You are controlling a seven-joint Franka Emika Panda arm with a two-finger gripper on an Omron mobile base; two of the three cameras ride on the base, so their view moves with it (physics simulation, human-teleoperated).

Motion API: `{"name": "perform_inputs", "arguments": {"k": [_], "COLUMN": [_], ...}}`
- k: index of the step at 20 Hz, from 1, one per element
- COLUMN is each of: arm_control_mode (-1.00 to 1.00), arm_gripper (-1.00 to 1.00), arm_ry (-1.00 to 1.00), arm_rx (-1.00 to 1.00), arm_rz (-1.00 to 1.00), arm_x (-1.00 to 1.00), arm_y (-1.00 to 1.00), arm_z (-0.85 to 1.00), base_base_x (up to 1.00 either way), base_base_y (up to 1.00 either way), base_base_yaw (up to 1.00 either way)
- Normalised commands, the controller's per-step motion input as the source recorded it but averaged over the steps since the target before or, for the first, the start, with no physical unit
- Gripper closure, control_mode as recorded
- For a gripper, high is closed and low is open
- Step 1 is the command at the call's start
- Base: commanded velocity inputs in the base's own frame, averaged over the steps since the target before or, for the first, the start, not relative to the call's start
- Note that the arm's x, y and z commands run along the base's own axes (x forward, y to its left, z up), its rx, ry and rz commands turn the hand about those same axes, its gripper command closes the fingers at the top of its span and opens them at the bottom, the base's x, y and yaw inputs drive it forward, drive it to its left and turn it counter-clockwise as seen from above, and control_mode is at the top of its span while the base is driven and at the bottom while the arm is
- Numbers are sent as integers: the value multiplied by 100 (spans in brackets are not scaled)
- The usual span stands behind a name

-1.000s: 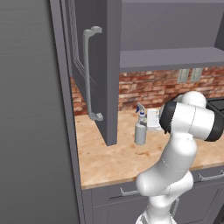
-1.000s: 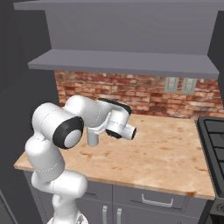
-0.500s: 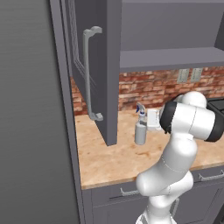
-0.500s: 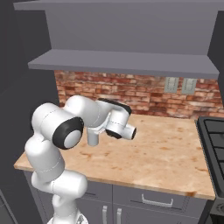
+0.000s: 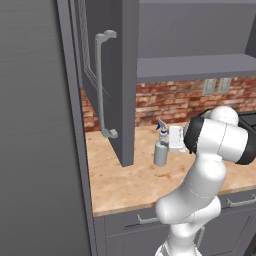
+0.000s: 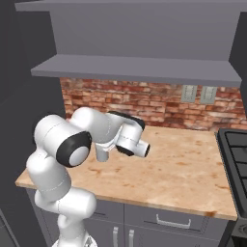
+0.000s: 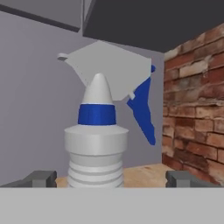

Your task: Move the cutting board and knife to the sink. Then move spray from the cabinet to the counter.

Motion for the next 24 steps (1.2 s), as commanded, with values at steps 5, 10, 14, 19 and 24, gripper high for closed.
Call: {"name": "perform_inputs", "arguments": {"k": [5,10,14,19,24], "arm_control_mode": [-100,-100,-100,-100,-100], "arm_gripper": [-100,-100,-100,-100,-100], "arm_ry": [-1,0,0,0,0], "arm_rx": [0,0,0,0,0], "arm_rz": [0,0,-1,-1,-3], "arm_x": [0,0,0,0,-3], "arm_y": [0,1,2,0,0], "arm_z": [-1,0,0,1,8], "base_base_x": [0,0,0,0,0], "base_base_y": [0,0,0,0,0], "base_base_yaw": [0,0,0,0,0]}}
